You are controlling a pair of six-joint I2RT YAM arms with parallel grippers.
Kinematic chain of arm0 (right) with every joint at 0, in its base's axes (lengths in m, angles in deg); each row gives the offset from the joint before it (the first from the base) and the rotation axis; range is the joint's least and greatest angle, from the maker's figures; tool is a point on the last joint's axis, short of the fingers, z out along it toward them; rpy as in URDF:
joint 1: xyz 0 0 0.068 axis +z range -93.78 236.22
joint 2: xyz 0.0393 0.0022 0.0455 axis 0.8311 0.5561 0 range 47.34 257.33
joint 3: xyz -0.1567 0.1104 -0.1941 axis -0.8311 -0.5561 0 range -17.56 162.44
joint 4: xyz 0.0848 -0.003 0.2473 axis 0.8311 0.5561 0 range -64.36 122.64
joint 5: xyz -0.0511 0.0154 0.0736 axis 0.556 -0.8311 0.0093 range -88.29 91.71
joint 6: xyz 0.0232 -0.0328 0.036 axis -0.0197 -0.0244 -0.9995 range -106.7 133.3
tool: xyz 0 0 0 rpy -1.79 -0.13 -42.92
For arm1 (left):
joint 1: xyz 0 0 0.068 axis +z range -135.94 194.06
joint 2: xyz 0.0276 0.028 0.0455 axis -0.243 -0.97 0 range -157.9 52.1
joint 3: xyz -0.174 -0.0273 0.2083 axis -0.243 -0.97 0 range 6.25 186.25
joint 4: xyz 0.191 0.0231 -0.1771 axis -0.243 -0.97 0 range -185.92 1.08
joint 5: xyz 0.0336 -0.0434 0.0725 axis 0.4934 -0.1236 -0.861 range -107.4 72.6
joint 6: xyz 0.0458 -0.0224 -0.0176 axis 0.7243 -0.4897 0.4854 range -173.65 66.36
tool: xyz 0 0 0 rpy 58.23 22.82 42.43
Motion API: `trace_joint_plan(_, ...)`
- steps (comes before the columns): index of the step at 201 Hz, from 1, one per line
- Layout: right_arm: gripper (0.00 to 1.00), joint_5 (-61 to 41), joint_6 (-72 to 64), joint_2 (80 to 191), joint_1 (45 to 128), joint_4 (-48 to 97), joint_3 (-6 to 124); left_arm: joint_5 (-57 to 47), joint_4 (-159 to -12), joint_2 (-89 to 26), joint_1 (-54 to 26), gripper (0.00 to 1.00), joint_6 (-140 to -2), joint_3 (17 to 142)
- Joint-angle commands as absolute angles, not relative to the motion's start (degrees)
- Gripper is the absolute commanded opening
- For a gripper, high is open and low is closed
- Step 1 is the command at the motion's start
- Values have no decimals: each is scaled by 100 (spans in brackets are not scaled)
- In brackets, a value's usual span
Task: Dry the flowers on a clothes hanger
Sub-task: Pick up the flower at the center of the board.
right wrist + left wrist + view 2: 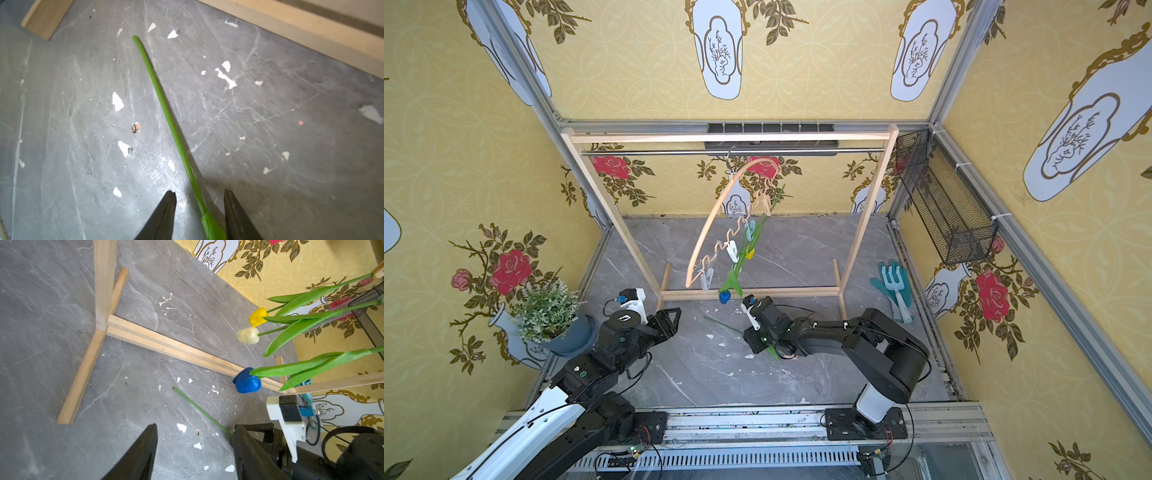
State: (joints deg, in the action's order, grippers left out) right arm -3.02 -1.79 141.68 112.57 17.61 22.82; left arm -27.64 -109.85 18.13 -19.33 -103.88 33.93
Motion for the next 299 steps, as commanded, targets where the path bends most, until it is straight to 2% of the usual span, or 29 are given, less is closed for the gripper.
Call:
trace_joint_plan(1,37,-37,61,14318,11383,1732,2411,-2720,-10662,1731,-1934,61,-10402,3376)
trace_joint_plan(17,35,47,155,14433,11506,1857,2536,-2731,-10609,1710,-1934,61,-10366,3376)
trace_joint_plan(32,25,89,221,14558,11563,1971,2659,-2759,-10582,1695,-1934,60,-10340,3384)
trace_joint_plan(68,20,139,300,14723,11607,2122,2832,-2762,-10523,1678,-1934,60,-10332,3402)
trace_joint_plan(79,13,162,321,14706,11607,2134,2833,-2743,-10496,1648,-1936,60,-10342,3386)
trace_joint_plan(132,9,128,773,14653,11614,2089,2828,-2658,-10361,1514,-1934,59,-10377,3381)
trace_joint_plan(142,3,102,885,14624,11607,2085,2840,-2670,-10349,1519,-1934,59,-10377,3378)
trace_joint_plan(158,0,48,973,14544,11616,2046,2862,-2672,-10349,1532,-1934,59,-10388,3371)
trace_joint_plan(206,0,5,1071,14231,11985,2047,3070,-2526,-10128,1658,-1934,62,-10500,3224)
trace_joint_plan(239,0,-82,830,13910,12123,1878,3218,-1988,-9337,1713,-1934,63,-10648,2898)
trace_joint_plan(299,0,-339,361,13493,12117,1308,3258,-904,-8242,1214,-1934,58,-10660,2725)
